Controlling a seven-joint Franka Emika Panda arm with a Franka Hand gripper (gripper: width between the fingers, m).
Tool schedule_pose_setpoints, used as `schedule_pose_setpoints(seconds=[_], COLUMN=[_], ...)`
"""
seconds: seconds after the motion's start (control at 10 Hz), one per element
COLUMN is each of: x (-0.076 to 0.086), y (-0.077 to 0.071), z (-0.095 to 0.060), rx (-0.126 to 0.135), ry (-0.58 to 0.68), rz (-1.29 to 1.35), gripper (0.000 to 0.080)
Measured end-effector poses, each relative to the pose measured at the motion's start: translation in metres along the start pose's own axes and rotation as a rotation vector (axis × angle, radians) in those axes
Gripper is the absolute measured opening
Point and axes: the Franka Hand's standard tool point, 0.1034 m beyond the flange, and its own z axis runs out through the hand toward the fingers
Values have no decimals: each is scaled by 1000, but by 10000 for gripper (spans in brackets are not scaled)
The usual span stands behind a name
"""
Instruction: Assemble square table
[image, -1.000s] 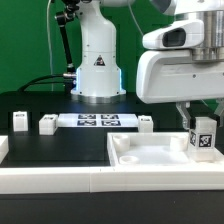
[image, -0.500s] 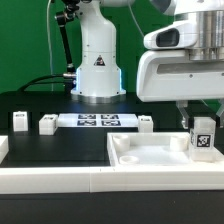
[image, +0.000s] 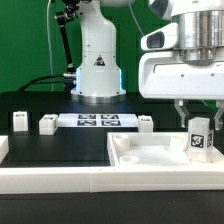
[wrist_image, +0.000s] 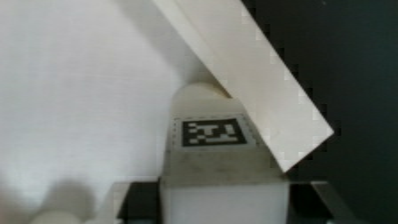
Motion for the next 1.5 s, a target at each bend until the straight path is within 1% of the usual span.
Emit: schedule_pose_setpoints(seconds=[0.2,0.3,0.4,0.6,0.9,1.0,1.1,1.2,1.3,1.4,1.5], x=[1,0,0,1,1,1,1,0,0,-1,-1], y=[1,1,1,1,2,2,1,1,-1,-5,-5], z=[0,0,0,0,0,0,0,-1,-2,-2,-2], rx=[6,14,13,19,22,22,21,10,2,-4,-2], ry=[-7,-15,-17,-28,-31,-32,-33,-39,-43,-44,-44], rz=[192,314,408,497,487,450,429,334,199,75,36], gripper=[291,291,291,291,291,464,584,584,637,647,647])
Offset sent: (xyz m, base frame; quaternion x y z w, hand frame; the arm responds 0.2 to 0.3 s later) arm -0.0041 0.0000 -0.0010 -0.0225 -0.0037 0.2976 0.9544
